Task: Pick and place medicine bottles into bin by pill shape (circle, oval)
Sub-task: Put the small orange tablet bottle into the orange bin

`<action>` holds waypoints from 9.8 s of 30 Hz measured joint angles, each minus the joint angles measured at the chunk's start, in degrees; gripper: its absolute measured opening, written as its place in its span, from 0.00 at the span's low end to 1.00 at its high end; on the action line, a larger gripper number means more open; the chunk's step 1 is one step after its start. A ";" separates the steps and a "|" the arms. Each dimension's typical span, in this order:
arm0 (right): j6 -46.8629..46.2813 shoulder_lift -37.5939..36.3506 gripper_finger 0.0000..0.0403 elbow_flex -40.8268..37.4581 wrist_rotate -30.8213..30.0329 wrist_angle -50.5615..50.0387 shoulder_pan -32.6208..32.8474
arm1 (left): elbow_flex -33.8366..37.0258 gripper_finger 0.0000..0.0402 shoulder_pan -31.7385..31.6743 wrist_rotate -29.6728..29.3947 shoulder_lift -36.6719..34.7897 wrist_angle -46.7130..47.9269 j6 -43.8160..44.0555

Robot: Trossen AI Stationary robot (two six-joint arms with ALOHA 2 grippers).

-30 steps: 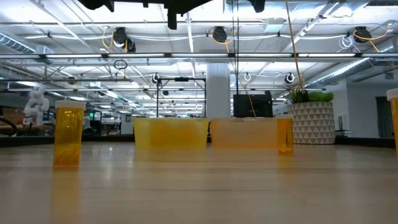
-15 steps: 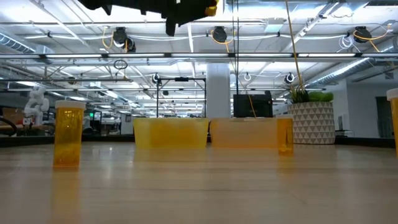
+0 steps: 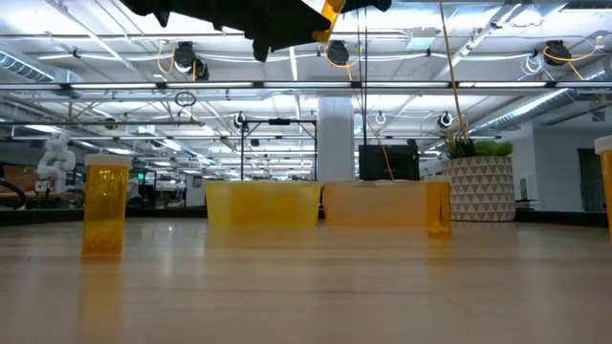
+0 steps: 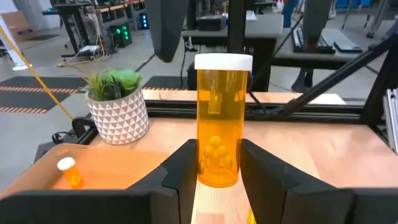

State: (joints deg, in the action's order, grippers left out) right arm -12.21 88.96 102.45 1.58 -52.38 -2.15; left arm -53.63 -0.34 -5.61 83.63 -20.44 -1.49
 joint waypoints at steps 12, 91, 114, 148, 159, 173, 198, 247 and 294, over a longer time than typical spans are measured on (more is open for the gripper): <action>2.99 3.41 0.61 0.02 0.28 -0.67 0.00 | 0.00 0.29 -0.02 -0.03 -0.01 1.02 -1.20; 3.51 3.68 0.31 -0.02 -0.02 -0.22 -0.02 | 0.00 0.29 0.00 -0.07 -0.01 2.30 -1.29; 3.82 3.66 0.31 -0.02 0.00 -0.24 -1.96 | 0.00 0.46 -0.02 -5.27 -0.04 3.18 0.69; 24.35 8.49 0.31 -0.02 -0.02 -3.27 -29.24 | 0.00 0.77 6.92 -11.15 -0.12 9.59 23.49; 32.74 19.81 0.31 -0.01 2.05 1.67 -34.89 | 0.00 0.77 5.35 -15.07 -1.79 10.97 26.55; 36.17 29.03 0.31 -0.02 3.37 1.55 -36.88 | 0.00 0.77 1.19 -15.50 -2.37 11.64 27.54; 38.52 29.05 0.31 -6.95 3.21 4.77 -37.03 | 0.00 0.77 0.85 -15.43 -2.37 11.64 27.51; -6.50 -3.20 0.66 -8.00 2.65 -17.65 0.09 | 0.00 0.77 5.42 -9.38 -2.35 12.17 28.86; 8.11 -2.79 0.63 -44.58 3.21 18.35 7.70 | -0.02 0.77 22.97 -18.51 -2.33 20.71 39.34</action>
State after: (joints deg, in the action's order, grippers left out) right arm -4.10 86.17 57.87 4.80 -34.03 5.54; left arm -53.65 22.63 -24.12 81.30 0.27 37.85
